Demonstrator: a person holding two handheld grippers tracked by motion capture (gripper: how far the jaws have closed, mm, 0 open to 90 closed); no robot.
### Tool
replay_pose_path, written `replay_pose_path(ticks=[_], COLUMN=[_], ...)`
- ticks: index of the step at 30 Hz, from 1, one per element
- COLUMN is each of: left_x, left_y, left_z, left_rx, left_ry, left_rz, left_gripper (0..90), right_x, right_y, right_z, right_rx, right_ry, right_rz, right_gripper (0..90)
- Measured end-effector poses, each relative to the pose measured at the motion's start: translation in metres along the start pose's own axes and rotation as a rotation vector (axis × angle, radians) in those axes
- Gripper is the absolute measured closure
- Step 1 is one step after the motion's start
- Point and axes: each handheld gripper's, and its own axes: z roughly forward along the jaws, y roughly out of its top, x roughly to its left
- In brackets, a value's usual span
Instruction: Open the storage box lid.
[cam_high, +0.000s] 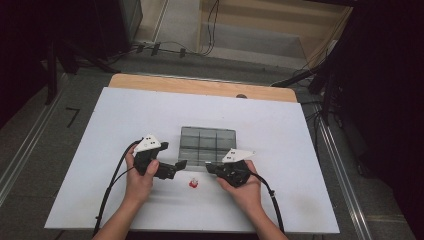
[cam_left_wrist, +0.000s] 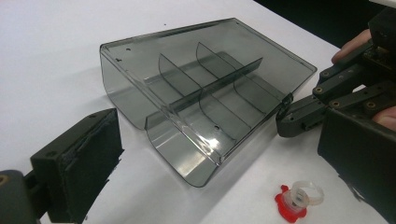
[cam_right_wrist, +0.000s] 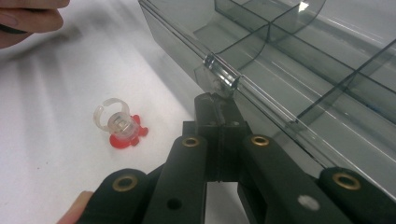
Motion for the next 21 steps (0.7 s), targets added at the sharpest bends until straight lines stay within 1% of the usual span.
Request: replay_pose_path(ticks=[5, 6, 17, 21], left_x=[0.0000, -0.0001, 0.0006, 0.0007], left_y=[-0.0002, -0.0002, -0.0008, -0.0011], left_z=[0.0000, 0.0001, 0.0011, 0.0016], left_rx=[0.002, 0.004, 0.010, 0.014], left_ry=[0.000, -0.001, -0.003, -0.004], left_rz=[0.001, 0.002, 0.000, 0.002], left_gripper=[0.0, 0.0, 0.0, 0.0], right_x=[0.0004, 0.0006, -0.0005, -0.0005], right_y=[0.0005, 0.0016, 0.0029, 0.0043], right_z=[-0.0013, -0.0032, -0.0065, -0.0087], right_rx=[-0.005, -0.018, -0.020, -0.035], right_ry=[0.003, 0.005, 0.005, 0.011], right_rz=[0.006, 0.004, 0.010, 0.005], right_gripper=[88.0, 88.0, 88.0, 88.0])
